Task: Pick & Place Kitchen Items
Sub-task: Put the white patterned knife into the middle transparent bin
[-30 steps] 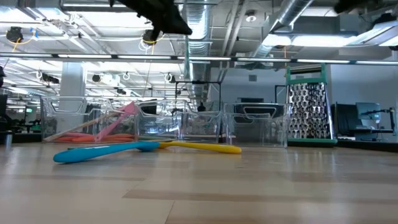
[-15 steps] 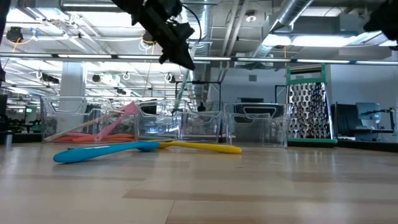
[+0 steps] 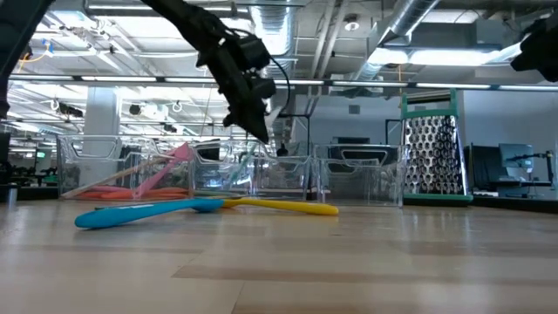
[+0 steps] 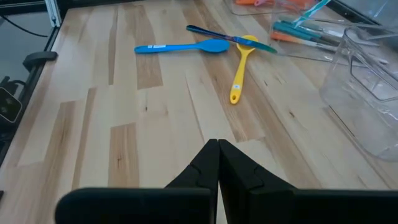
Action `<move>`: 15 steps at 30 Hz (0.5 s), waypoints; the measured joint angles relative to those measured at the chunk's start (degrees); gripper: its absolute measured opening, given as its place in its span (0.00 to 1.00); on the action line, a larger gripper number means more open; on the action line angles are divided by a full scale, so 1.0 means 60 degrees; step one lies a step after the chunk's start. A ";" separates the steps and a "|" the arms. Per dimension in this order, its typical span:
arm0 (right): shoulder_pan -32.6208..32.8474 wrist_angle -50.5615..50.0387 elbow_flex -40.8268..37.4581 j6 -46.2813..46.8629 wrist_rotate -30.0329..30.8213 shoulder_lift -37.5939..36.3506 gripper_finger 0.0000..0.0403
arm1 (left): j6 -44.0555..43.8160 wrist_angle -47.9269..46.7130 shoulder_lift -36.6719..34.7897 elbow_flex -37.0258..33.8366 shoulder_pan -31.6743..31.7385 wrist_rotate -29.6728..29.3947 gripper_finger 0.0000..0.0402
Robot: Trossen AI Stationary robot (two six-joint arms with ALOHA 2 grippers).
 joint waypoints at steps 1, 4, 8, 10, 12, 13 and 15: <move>0.0000 0.0000 0.0000 0.0000 -0.0003 -0.0004 0.00 | -0.0023 -0.0043 0.0121 0.0000 0.0005 0.0004 0.00; 0.0000 0.0001 0.0000 0.0000 0.0000 -0.0004 0.00 | -0.0047 -0.0484 0.0425 0.0000 0.0046 0.0067 0.00; -0.0003 0.0007 0.0000 0.0000 0.0036 -0.0004 0.00 | -0.0050 -0.0856 0.0620 0.0000 0.0135 0.0069 0.00; 0.0000 0.0006 0.0000 0.0000 0.0063 -0.0004 0.00 | -0.0051 -0.0849 0.0677 -0.0002 0.0175 0.0166 0.00; 0.0000 0.0004 0.0000 -0.0002 0.0175 -0.0004 0.00 | -0.0056 -0.0818 0.0672 -0.0004 0.0195 0.0323 0.00; 0.0000 0.0005 0.0000 -0.0013 0.0222 -0.0004 0.00 | -0.0055 -0.0792 0.0671 0.0000 0.0198 0.0338 0.00; 0.0000 0.0005 0.0000 -0.0055 0.0254 -0.0004 0.00 | -0.0054 -0.0807 0.0671 0.0000 0.0198 0.0346 0.00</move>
